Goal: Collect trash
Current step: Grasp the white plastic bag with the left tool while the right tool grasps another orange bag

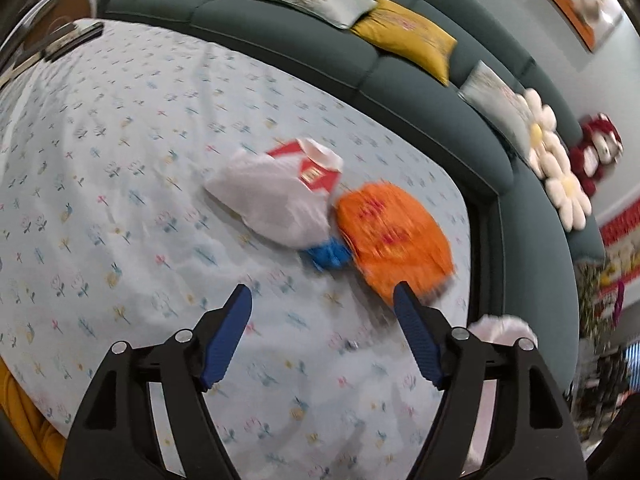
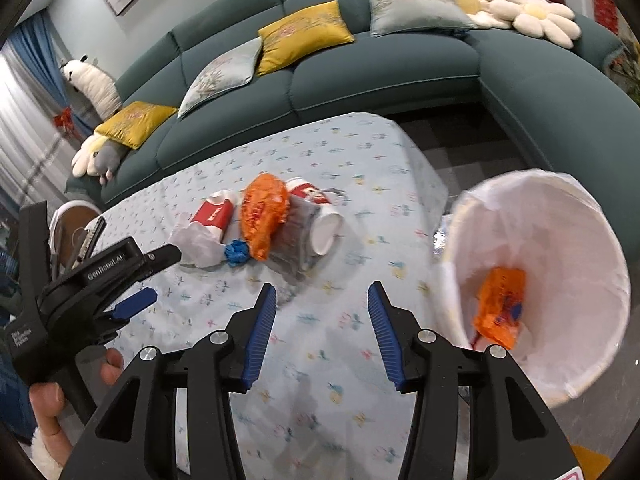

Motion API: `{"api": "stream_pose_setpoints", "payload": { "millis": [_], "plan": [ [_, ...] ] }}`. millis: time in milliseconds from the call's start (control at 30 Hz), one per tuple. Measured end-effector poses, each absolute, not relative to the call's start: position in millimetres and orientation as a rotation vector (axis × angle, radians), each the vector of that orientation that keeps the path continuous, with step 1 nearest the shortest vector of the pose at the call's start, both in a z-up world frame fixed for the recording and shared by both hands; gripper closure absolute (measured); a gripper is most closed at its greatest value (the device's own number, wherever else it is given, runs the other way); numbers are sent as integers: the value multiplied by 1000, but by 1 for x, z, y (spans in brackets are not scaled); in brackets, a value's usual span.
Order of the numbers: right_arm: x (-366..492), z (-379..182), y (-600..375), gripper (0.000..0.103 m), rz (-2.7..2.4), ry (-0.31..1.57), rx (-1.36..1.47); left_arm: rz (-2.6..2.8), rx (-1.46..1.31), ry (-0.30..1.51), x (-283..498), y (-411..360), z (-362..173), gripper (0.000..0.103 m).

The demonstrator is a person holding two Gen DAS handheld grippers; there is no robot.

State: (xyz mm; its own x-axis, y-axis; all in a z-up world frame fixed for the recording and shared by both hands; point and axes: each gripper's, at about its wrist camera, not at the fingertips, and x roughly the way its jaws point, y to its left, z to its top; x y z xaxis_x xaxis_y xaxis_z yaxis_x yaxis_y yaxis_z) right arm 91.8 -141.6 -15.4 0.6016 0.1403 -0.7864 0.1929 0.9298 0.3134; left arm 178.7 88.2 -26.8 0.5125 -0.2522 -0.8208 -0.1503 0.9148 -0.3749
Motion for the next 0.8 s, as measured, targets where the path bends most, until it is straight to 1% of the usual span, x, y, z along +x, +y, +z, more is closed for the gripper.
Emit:
{"api": "stream_pose_setpoints", "payload": {
  "millis": [267,400,600,700,733,767,800],
  "plan": [
    [150,-32,-116,56,21,964,383,10,-466,1052,230,108,-39,33],
    [174,-40,-106,56,38,979,389,41,-485,1091,253,113,-54,33],
    [206,-53,-94,56,51,1004,372,52,-494,1132,271,113,-71,34],
    [216,-60,-91,56,48,1019,371,46,-489,1141,275,113,-76,37],
    [218,-63,-91,56,48,1022,369,43,-485,1144,276,112,-78,40],
    [220,-65,-91,56,50,1027,367,38,-486,1146,276,113,-79,46],
    [222,-67,-90,56,51,1032,365,30,-487,1150,276,113,-80,49]
  ]
}}
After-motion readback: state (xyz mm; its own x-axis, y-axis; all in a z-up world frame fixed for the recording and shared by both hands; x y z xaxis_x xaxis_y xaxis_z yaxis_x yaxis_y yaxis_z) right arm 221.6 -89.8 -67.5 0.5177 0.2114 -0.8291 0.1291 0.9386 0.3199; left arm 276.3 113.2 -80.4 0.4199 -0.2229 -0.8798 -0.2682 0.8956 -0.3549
